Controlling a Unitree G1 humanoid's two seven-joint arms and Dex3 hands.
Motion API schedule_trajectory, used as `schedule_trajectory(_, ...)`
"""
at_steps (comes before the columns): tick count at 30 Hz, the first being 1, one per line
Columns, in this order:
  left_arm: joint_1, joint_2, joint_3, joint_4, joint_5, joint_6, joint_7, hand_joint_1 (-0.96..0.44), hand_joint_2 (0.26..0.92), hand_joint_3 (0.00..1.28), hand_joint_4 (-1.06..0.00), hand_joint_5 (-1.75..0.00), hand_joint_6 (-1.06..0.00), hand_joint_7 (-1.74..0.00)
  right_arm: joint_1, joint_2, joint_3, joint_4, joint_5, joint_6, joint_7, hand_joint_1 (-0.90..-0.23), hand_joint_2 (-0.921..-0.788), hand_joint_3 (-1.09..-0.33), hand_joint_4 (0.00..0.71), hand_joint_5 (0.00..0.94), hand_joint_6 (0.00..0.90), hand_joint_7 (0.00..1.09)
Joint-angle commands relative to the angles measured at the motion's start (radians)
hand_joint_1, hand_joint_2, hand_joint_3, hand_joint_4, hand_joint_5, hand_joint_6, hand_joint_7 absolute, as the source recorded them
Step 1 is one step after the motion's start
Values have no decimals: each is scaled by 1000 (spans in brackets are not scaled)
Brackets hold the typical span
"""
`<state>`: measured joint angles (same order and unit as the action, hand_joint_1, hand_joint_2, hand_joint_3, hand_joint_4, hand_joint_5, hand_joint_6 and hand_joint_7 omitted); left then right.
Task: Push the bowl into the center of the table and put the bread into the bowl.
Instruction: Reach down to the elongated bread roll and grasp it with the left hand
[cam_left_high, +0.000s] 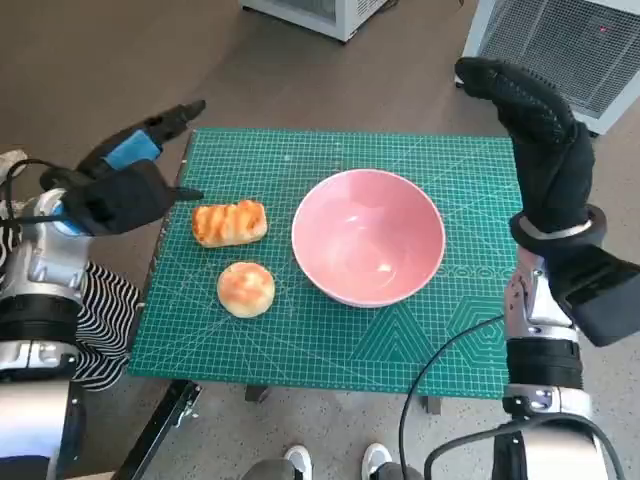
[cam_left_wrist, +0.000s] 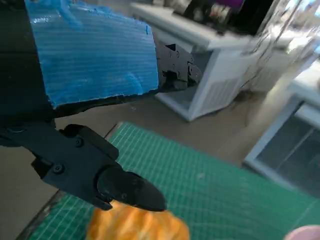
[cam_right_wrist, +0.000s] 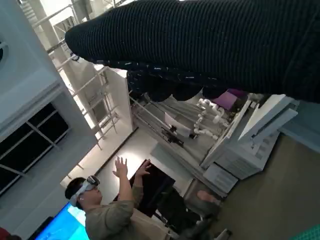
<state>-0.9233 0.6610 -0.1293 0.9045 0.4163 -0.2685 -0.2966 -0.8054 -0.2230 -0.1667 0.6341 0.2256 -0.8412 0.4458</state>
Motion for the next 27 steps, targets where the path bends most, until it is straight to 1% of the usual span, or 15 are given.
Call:
schedule_trajectory(1, -52, -6, -31, 50, 15, 14, -8, -51, 708, 2, -79, -6, -201, -77, 33, 5, 6, -9, -10, 16, -15, -800, -921, -742, 150, 6, -1, 571)
schedule_trajectory(14, -115, -49, -124, 147, 68, 107, -21, -58, 710, 3, -80, -1, -216, -49, 40, 4, 11, -11, 0, 23, -21, -804, -921, -737, 154, 7, -1, 583)
schedule_trajectory(27, -152, -113, -198, 254, 110, 146, -3, -67, 713, 3, -86, -3, -221, -31, 45, 2, 11, -11, 0, 30, -25, -804, -921, -734, 156, 7, -1, 587)
